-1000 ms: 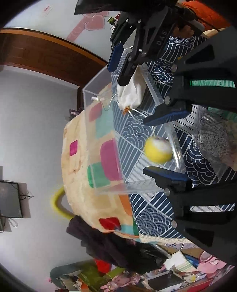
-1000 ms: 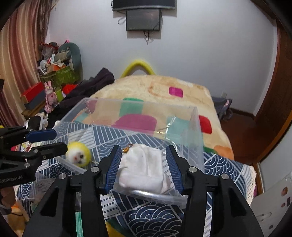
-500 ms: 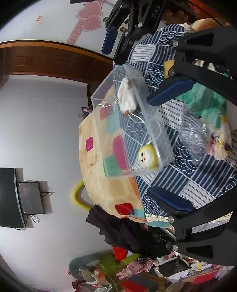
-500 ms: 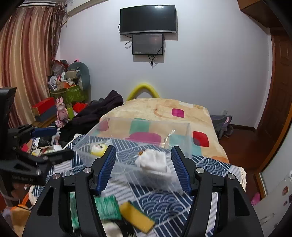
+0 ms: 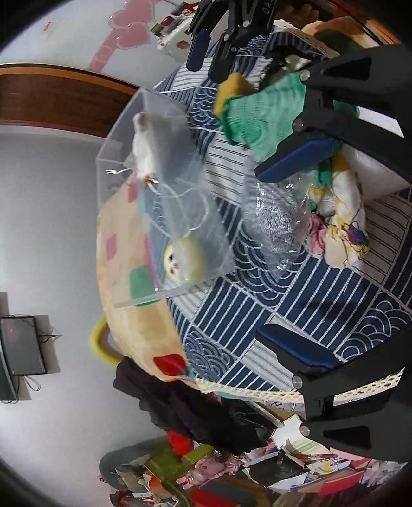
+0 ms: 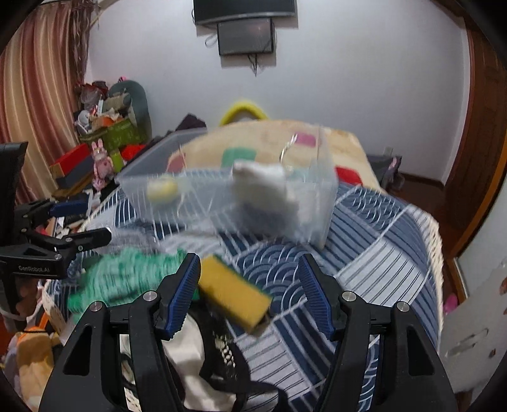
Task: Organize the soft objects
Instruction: 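Grasp the bagged steel wool with the left gripper while the right gripper grasps the yellow sponge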
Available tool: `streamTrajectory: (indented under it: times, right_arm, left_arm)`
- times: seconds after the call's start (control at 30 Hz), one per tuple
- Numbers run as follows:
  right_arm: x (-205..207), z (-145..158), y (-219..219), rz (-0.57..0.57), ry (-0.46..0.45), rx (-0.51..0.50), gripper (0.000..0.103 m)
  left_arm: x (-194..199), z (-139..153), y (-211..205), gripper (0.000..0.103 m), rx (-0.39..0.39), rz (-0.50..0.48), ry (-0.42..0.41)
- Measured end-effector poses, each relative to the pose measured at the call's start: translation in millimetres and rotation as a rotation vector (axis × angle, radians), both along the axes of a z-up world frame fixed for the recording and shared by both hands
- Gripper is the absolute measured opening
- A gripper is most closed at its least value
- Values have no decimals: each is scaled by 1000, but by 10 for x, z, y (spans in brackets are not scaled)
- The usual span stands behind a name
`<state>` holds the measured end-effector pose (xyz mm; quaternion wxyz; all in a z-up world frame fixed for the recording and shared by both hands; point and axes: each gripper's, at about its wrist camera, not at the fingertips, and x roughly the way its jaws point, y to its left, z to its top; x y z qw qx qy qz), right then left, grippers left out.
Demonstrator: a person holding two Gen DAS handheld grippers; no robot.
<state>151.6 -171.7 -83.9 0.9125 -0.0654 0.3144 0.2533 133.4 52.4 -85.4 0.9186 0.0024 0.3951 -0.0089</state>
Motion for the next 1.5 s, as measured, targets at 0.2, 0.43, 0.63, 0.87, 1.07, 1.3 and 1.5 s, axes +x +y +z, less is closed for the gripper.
streamTrajectory:
  times: [0.2, 0.43, 0.63, 0.87, 1.07, 1.3, 1.5]
  right_arm:
    - [2, -157, 75, 22, 66, 3, 61]
    - [-83, -249, 113, 34, 43, -39, 61]
    - [-106, -270, 85, 46, 29, -59, 56]
    - [-152, -230, 124, 26, -10, -96, 39]
    - [-143, -179, 46, 38, 5, -45, 35]
    - [-235, -10, 41, 29, -57, -36, 35]
    - [-231, 183, -11, -5, -103, 11, 35]
  left_arm:
    - [37, -120, -31, 92, -40, -21, 15]
    - [138, -235, -163, 87, -48, -66, 28]
    - [188, -290, -142, 52, -185, -115, 91]
    - [95, -206, -219, 29, -160, -120, 73]
    - [-14, -83, -138, 25, -134, -74, 29]
    - [-156, 150, -61, 24, -98, -33, -46]
    - [-216, 379, -39, 24, -88, -18, -117]
